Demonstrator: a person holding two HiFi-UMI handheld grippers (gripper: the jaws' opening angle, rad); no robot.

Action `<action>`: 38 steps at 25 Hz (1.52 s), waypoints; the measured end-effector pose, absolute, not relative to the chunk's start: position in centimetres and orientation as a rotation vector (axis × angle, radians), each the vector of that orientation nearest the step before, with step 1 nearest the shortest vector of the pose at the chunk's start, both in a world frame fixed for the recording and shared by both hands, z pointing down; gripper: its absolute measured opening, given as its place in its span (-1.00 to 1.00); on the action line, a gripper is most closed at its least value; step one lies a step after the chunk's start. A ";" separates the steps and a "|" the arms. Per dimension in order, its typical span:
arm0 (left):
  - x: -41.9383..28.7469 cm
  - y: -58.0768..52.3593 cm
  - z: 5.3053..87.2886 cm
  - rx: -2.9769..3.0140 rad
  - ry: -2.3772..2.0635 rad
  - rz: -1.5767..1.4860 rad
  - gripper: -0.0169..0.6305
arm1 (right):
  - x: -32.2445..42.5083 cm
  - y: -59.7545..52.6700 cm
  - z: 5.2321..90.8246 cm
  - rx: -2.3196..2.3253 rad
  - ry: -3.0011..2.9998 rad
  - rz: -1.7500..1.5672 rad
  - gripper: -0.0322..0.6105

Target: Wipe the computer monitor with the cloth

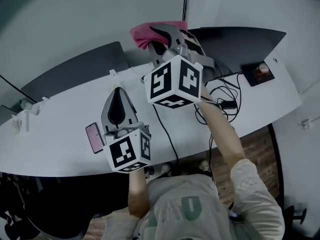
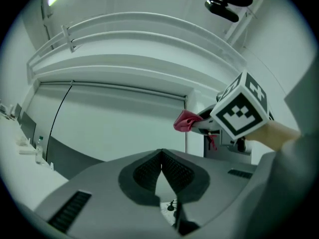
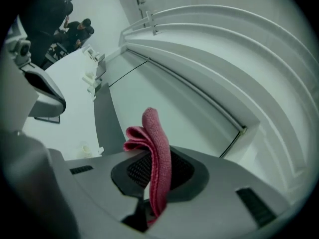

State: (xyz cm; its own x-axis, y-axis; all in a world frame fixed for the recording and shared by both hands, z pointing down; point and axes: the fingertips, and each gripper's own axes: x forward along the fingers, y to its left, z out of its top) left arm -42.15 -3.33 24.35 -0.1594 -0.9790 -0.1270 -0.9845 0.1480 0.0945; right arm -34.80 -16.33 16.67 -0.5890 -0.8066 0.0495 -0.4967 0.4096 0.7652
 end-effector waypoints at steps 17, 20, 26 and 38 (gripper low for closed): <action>-45.5 -0.8 23.2 -1.806 2.425 0.201 -0.90 | -34.2 -17.3 19.3 1.321 -2.049 -1.003 -0.73; -45.6 -0.6 23.3 -1.802 2.425 0.193 -0.90 | -34.3 -17.3 19.8 1.347 -2.020 -0.998 -0.73; -45.5 -0.7 23.7 -1.814 2.425 0.190 -0.90 | -34.5 -17.5 22.4 1.319 -2.026 -0.917 -0.73; -46.3 0.1 24.4 -1.784 2.461 0.145 -0.90 | -34.5 -18.0 32.5 1.236 -1.989 -0.736 -0.73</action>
